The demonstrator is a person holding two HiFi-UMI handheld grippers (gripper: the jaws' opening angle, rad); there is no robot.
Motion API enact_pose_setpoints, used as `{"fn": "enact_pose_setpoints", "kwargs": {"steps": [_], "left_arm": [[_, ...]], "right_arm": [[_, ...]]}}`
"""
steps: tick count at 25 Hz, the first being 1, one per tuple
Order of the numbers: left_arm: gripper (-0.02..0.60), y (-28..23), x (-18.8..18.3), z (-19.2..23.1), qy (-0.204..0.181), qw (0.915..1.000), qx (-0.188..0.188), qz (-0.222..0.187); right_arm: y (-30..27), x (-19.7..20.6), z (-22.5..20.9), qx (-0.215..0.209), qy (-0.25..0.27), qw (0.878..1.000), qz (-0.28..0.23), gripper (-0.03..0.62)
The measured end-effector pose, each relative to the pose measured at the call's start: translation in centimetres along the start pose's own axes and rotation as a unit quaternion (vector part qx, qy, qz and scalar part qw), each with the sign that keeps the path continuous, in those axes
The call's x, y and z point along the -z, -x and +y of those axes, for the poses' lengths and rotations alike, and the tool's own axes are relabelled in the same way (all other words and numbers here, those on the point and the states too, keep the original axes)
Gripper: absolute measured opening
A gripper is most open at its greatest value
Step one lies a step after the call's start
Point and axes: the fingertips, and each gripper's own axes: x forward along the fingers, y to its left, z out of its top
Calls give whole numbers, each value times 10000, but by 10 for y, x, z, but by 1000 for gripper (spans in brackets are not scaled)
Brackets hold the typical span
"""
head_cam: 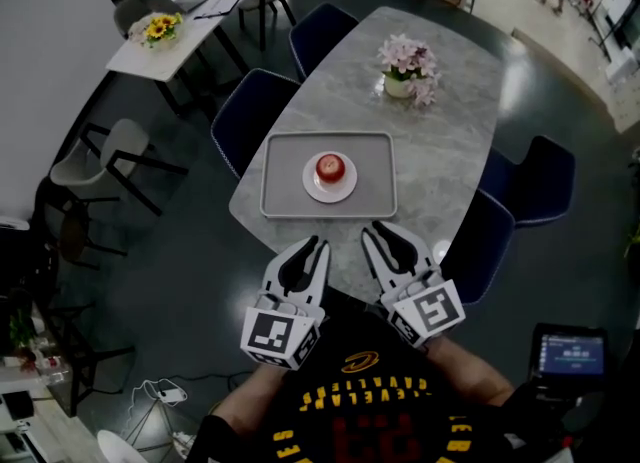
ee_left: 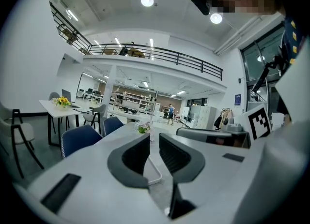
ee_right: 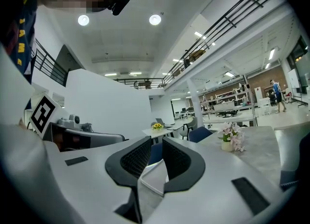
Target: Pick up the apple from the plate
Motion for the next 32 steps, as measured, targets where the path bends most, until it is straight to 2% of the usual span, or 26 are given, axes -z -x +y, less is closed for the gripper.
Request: {"fn": "enact_pose_setpoints", "kwargs": {"steps": [7, 17, 24, 32], "left_arm": [[55, -22, 13, 10, 107, 9994, 125, 304], [55, -68, 20, 62, 466, 9960, 335, 691], [55, -103, 26, 109, 543, 9906, 531, 1138], [55, -137, 50, 158, 647, 9816, 635, 1682]], "right_arm": [[-9, 13, -19, 164, -188, 9994, 251, 57], [-48, 32, -57, 708, -629, 9942, 507, 57], [-87, 51, -81, 1097, -1092, 9855, 694, 57], [-109, 86, -109, 1620, -1670, 9672, 1018, 55]]}}
